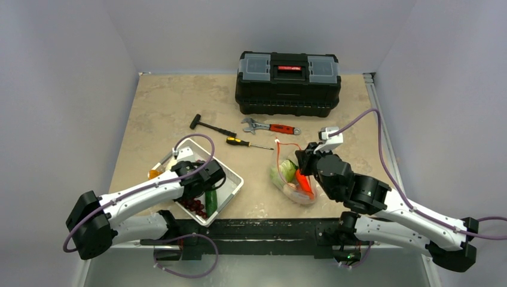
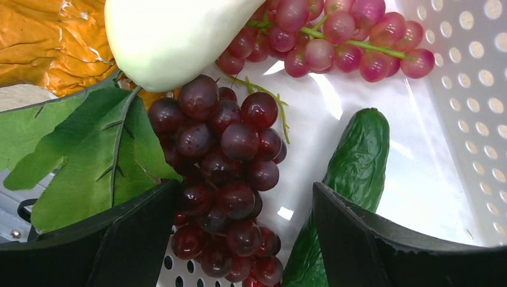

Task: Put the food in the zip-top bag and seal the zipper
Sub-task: Pick up the fake fruit from the bin, then place the fake fruit in the zipper food storage bag.

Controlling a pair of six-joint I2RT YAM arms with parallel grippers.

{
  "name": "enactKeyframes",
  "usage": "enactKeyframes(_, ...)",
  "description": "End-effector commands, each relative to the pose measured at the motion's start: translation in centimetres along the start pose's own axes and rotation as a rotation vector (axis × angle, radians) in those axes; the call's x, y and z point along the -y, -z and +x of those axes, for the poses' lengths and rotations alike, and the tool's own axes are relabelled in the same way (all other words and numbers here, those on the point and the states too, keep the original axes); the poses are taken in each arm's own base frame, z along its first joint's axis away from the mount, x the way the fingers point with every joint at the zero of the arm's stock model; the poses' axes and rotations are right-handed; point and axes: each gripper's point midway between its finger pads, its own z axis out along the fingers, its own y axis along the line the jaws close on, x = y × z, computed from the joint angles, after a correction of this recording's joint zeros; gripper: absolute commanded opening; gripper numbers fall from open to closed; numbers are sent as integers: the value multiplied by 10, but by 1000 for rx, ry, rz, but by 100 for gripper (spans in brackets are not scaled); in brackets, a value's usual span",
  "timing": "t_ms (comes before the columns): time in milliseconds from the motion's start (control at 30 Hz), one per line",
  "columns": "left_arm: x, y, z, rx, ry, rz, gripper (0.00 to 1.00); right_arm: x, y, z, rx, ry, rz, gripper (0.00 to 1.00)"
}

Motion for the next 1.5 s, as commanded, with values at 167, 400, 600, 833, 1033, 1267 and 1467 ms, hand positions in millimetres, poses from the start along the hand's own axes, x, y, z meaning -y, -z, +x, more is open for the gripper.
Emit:
enactKeyframes(167, -2, -16, 8, -6, 34, -56, 77, -6, 0, -15, 37, -23, -5, 0)
enactKeyframes(400, 11, -23, 16, -46, -13, -69, 51, -4, 2, -16, 40, -29, -2, 0)
enactKeyframes(600, 19, -16, 10, -50, -39, -31, 15, -3, 1, -14, 37, -33, 0, 0)
enactKeyframes(833, 30, 12, -10, -34, -8, 119, 0, -3, 1, -13, 34, -35, 1, 0)
enactKeyframes(1033, 37, 48, -37, 10, 28, 299, 0, -3, 0, -10, 31, -34, 2, 0)
enactKeyframes(1267, 43, 109, -78, 106, 46, 579, 0, -6, -2, -8, 28, -33, -2, 0)
enactKeyframes(1467, 54, 183, -119, 239, 83, 917, 0, -11, -3, -9, 25, -44, -22, 0)
